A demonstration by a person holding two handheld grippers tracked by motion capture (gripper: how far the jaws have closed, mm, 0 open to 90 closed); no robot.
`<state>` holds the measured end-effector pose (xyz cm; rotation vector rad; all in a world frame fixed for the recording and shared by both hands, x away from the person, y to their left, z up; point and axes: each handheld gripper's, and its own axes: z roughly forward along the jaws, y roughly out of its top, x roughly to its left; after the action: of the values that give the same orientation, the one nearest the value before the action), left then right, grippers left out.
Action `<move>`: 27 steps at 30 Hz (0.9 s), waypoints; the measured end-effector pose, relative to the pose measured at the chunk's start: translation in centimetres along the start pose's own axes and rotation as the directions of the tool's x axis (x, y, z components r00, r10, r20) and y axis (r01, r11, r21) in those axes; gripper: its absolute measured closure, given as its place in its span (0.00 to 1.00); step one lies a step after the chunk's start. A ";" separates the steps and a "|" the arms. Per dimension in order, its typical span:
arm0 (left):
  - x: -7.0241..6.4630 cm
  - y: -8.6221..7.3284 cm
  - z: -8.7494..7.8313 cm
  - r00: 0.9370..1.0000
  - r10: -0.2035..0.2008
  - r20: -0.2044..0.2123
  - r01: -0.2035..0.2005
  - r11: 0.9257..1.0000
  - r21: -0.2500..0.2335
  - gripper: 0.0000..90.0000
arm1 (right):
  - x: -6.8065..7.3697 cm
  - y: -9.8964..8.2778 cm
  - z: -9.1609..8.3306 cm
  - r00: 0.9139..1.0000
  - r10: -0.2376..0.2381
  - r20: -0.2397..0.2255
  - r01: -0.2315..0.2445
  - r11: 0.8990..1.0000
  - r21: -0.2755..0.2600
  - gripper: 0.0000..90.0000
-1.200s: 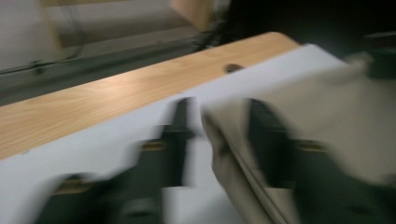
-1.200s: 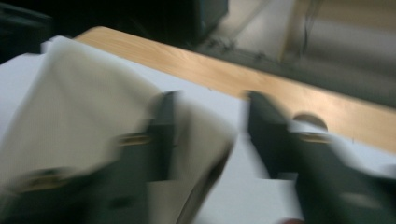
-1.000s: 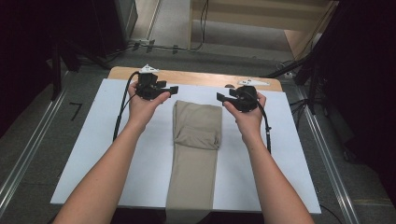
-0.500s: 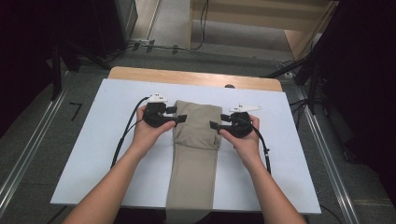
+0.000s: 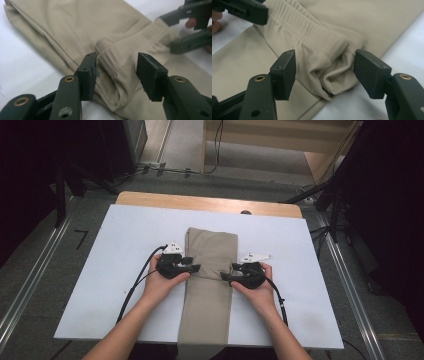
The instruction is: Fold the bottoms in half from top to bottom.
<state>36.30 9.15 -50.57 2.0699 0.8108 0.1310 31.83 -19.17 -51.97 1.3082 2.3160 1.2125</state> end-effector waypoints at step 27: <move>-0.1 -0.6 0.4 1.000 -0.007 0.002 0.006 0.999 0.032 0.85 | -0.5 0.1 0.6 0.992 0.104 0.077 -0.104 0.995 -0.015 0.80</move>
<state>36.08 9.09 -51.26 2.0966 0.8233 0.1134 32.48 -19.23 -52.40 1.4617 2.2091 1.1816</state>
